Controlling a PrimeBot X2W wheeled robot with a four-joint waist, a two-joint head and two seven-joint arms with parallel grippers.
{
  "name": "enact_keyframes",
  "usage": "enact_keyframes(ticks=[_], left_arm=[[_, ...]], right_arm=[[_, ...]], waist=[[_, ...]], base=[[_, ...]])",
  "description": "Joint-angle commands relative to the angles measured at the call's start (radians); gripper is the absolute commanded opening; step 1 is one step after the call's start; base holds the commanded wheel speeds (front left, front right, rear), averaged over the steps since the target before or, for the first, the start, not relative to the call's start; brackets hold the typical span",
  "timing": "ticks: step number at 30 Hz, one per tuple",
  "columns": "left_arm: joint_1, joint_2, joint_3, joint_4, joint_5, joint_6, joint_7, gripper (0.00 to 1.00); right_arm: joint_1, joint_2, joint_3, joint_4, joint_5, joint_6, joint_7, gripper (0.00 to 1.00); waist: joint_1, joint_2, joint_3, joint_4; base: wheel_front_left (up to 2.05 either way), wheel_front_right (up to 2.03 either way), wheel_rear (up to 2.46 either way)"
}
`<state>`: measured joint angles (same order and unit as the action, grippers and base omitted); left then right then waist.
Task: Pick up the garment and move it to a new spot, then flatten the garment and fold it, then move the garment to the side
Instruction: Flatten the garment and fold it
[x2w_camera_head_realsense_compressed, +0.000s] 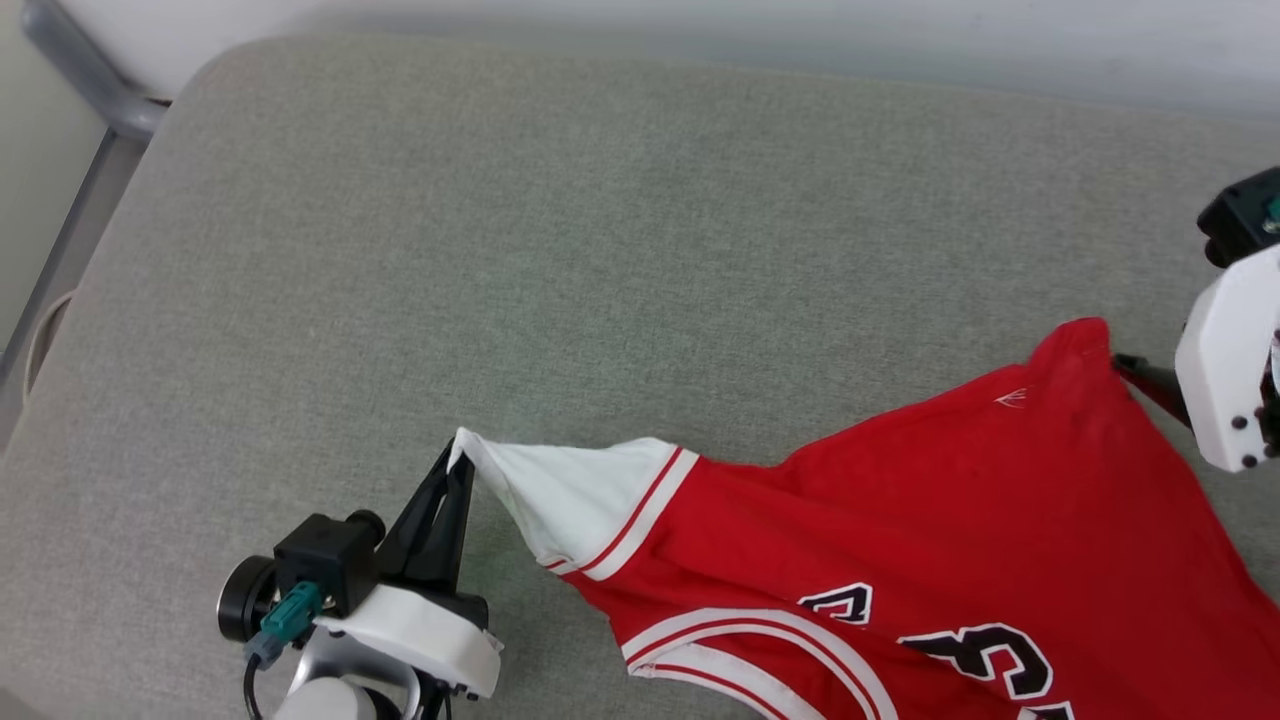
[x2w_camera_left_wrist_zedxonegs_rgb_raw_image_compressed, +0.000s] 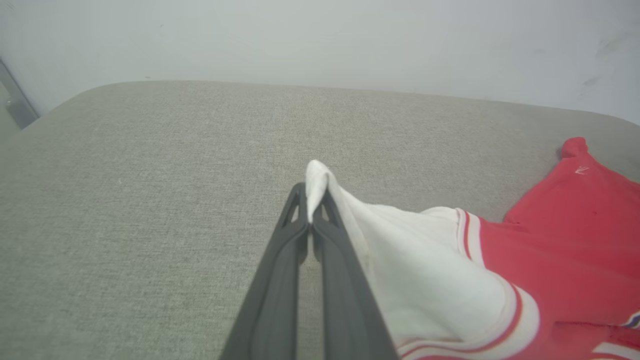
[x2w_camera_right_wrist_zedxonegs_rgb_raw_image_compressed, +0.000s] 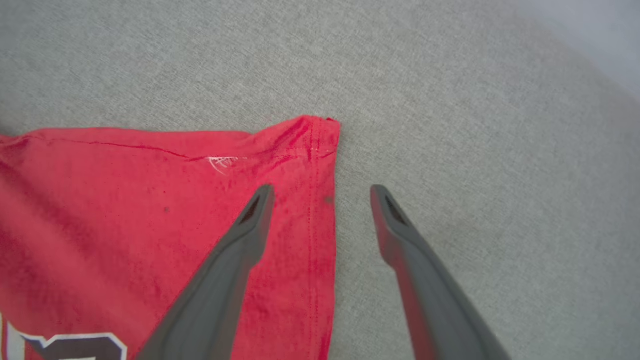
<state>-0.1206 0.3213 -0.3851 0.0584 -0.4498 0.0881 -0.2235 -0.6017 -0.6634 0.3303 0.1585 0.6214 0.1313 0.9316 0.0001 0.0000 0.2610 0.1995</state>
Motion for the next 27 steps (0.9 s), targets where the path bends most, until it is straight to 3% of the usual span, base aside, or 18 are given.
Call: enact_keyframes(ticks=[1, 10, 17, 18, 19, 20, 27], left_arm=[[-0.015, -0.004, 0.000, 0.000, 0.010, -0.001, -0.006, 0.00], [-0.071, -0.027, -0.011, 0.005, 0.014, -0.016, -0.021, 0.00], [-0.096, -0.036, -0.009, 0.027, 0.013, -0.023, -0.030, 0.00], [-0.097, -0.036, -0.007, 0.030, 0.013, -0.023, -0.030, 0.00], [-0.098, -0.037, -0.006, 0.034, 0.012, -0.023, -0.031, 0.00], [-0.098, -0.037, -0.005, 0.039, 0.011, -0.024, -0.033, 0.00], [-0.081, -0.032, 0.001, 0.065, 0.010, -0.027, -0.036, 0.00]], right_arm=[[-0.023, 0.002, 0.008, 0.015, -0.011, -0.001, 0.000, 1.00], [-0.130, 0.062, 0.075, 0.255, -0.052, -0.001, -0.049, 1.00], [-0.097, 0.087, 0.159, 0.391, -0.023, -0.001, -0.072, 1.00], [-0.098, 0.086, 0.167, 0.399, -0.014, -0.001, -0.079, 0.49], [-0.102, 0.085, 0.175, 0.405, -0.009, -0.001, -0.092, 0.12], [-0.106, 0.082, 0.183, 0.409, -0.004, -0.001, -0.105, 0.00], [-0.152, 0.059, 0.224, 0.413, 0.054, -0.001, -0.222, 0.00]], waist=[[-0.0001, 0.0000, 0.020, 0.018], [-0.0001, 0.0000, 0.092, 0.057], [-0.0001, 0.0000, 0.111, 0.062], [-0.0001, 0.0000, 0.110, 0.060], [-0.0001, 0.0000, 0.107, 0.058], [-0.0001, 0.0000, 0.104, 0.056], [-0.0001, 0.0000, 0.047, 0.033]], base=[[0.00, 0.00, 0.00], [0.00, 0.00, 0.00], [0.00, 0.00, 0.00], [0.00, 0.00, 0.00], [0.00, 0.00, 0.00], [0.00, 0.00, 0.00], [0.00, 0.00, 0.00]])
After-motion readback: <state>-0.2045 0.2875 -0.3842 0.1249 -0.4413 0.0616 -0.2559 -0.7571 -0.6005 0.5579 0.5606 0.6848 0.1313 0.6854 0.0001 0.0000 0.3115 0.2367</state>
